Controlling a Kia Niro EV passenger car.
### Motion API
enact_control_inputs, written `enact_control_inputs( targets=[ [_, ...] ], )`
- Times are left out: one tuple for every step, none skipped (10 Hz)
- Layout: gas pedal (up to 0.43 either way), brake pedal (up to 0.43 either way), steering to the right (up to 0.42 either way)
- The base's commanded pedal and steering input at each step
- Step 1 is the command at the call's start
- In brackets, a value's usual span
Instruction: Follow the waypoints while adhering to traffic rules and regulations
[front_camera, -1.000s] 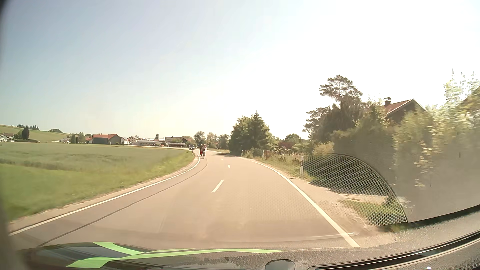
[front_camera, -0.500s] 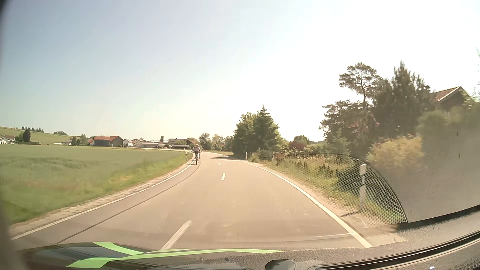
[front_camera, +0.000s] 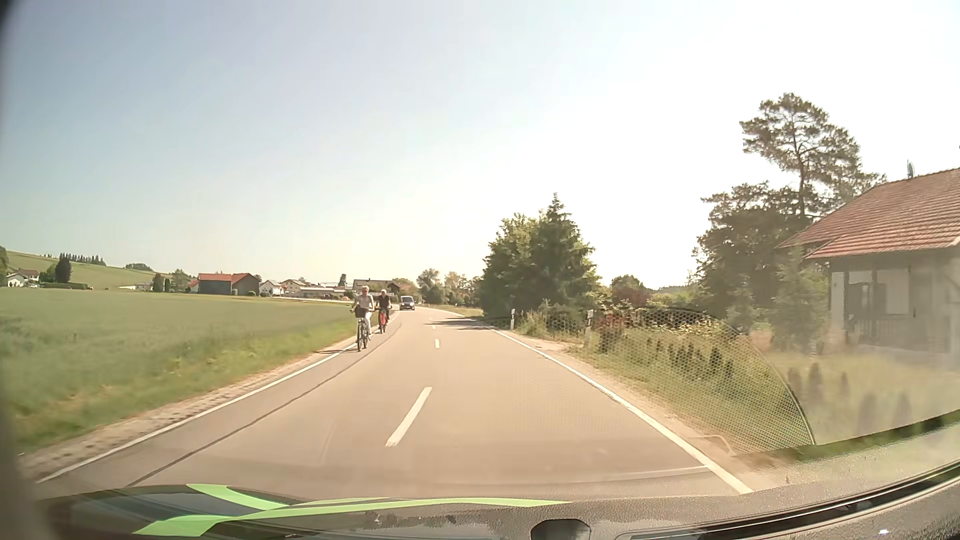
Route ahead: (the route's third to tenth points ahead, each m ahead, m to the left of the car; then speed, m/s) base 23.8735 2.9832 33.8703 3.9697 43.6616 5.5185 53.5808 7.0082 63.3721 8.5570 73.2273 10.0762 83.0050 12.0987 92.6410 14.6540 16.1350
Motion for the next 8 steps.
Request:
enact_control_inputs(
  targets=[
    [0.177,0.000,-0.028],
    [0.177,0.000,-0.029],
    [0.157,0.000,-0.029],
    [0.157,0.000,-0.029],
    [0.157,0.000,-0.029],
    [0.157,0.000,-0.029],
    [0.157,0.000,-0.030],
    [0.169,0.000,-0.029]
  ],
)
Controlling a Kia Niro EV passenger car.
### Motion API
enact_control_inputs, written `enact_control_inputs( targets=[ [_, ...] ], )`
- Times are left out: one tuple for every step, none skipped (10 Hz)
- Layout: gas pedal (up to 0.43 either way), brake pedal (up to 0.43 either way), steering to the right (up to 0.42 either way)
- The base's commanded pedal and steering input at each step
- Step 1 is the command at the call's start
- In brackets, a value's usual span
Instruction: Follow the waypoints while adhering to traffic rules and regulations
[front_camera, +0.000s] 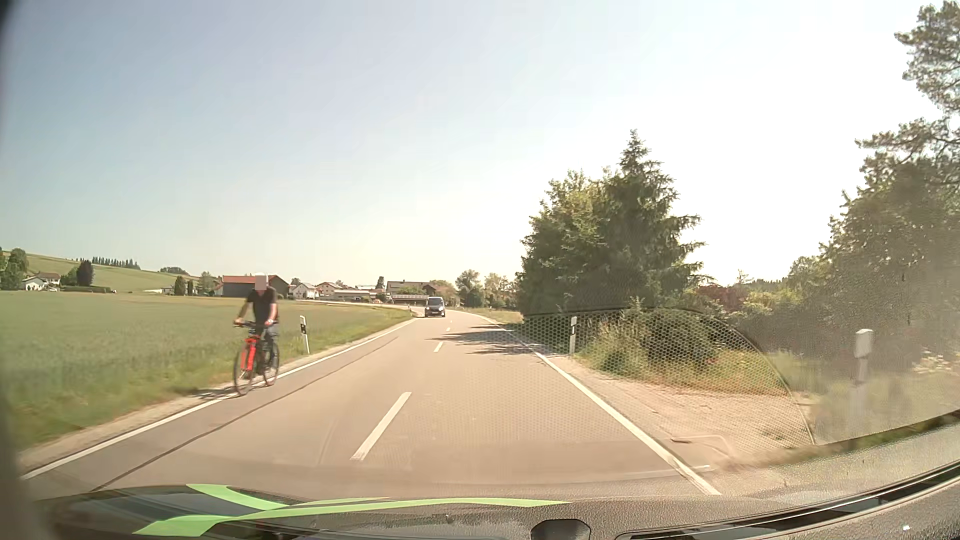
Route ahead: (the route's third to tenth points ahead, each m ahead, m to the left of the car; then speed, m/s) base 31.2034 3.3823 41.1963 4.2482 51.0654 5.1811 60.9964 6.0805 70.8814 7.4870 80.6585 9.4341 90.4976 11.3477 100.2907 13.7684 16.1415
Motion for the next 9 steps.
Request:
enact_control_inputs(
  targets=[
    [0.177,0.000,-0.029],
    [0.177,0.000,-0.028],
    [0.197,0.000,-0.026],
    [0.197,0.000,-0.024],
    [0.209,0.000,-0.023],
    [0.209,0.000,-0.022],
    [0.209,0.000,-0.020],
    [0.209,0.000,-0.018],
    [0.209,0.000,-0.015]
  ],
)
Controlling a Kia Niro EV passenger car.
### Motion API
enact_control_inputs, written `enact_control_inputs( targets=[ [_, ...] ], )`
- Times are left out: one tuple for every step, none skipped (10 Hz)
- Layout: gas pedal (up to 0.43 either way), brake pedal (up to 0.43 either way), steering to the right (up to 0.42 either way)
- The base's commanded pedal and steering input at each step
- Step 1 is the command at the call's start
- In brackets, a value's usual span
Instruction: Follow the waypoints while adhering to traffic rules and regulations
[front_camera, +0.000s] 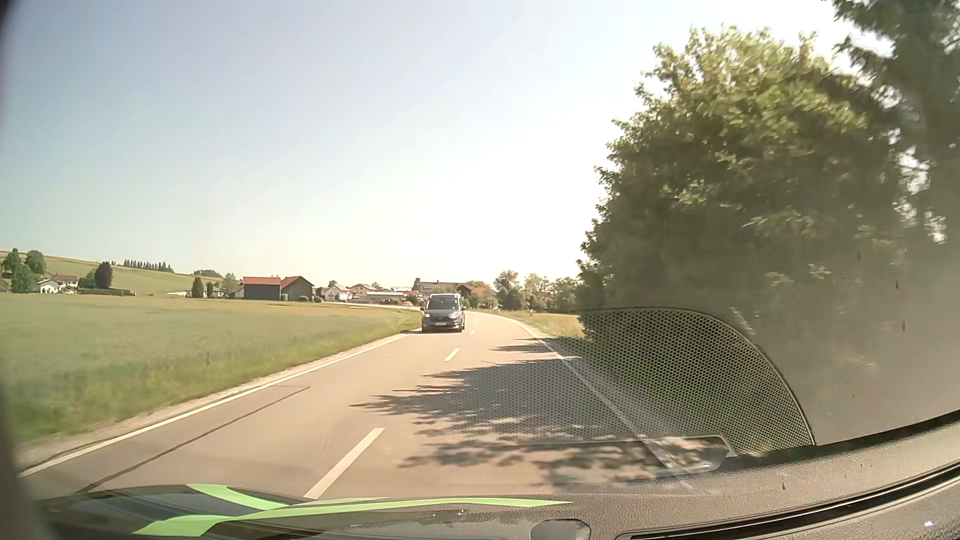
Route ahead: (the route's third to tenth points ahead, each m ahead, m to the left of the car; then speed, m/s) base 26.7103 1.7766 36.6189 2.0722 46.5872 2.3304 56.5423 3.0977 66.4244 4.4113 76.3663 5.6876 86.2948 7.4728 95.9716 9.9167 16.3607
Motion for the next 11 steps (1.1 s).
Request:
enact_control_inputs(
  targets=[
    [0.209,0.000,-0.013],
    [0.209,0.000,-0.012],
    [0.209,0.000,-0.009],
    [0.177,0.000,-0.007],
    [0.177,0.000,-0.007],
    [0.177,0.000,-0.007],
    [0.189,0.000,-0.007],
    [0.197,0.000,-0.006],
    [0.209,0.000,-0.005],
    [0.220,0.000,-0.005],
    [0.220,0.000,-0.004]
  ],
)
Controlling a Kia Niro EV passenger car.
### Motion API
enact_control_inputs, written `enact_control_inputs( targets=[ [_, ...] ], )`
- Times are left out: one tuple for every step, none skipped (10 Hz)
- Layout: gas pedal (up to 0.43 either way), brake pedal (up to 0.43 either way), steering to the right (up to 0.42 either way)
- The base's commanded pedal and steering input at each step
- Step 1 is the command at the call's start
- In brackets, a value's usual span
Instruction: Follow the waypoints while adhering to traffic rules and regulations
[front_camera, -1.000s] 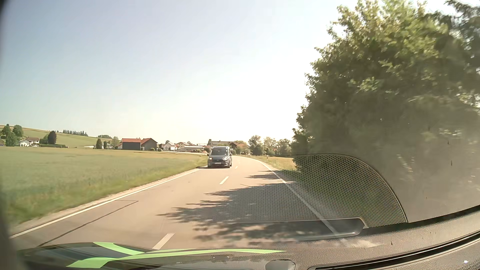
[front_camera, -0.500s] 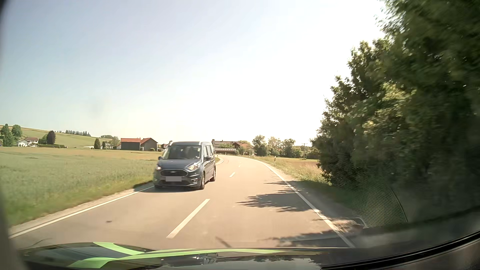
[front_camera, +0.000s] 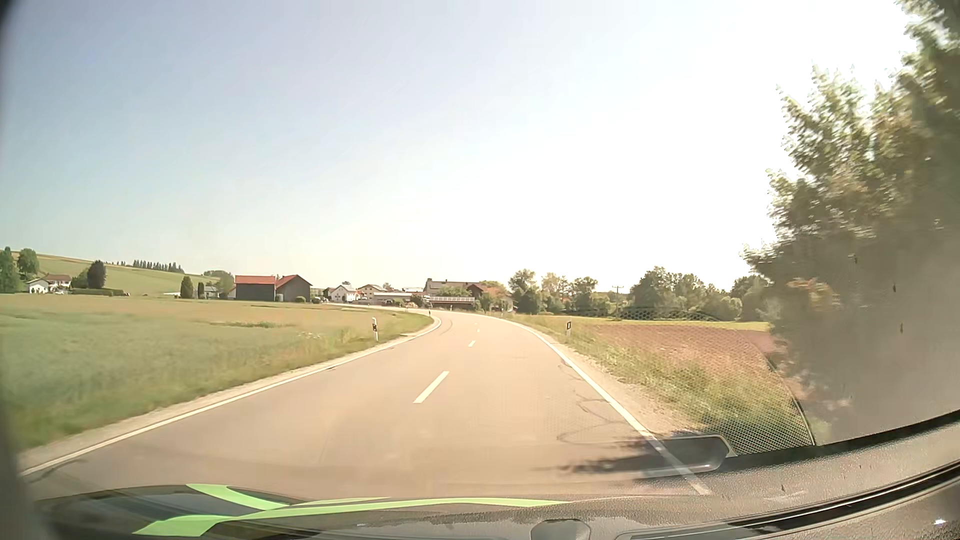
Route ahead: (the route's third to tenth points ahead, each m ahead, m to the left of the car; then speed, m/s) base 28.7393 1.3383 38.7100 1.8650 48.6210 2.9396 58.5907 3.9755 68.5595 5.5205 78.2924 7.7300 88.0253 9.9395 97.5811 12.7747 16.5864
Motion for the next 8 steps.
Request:
enact_control_inputs(
  targets=[
    [0.220,0.000,-0.005],
    [0.228,0.000,-0.005],
    [0.228,0.000,-0.005],
    [0.220,0.000,-0.004],
    [0.197,0.000,-0.005],
    [0.189,0.000,-0.005],
    [0.189,0.000,-0.006],
    [0.189,0.000,-0.006]
  ],
)
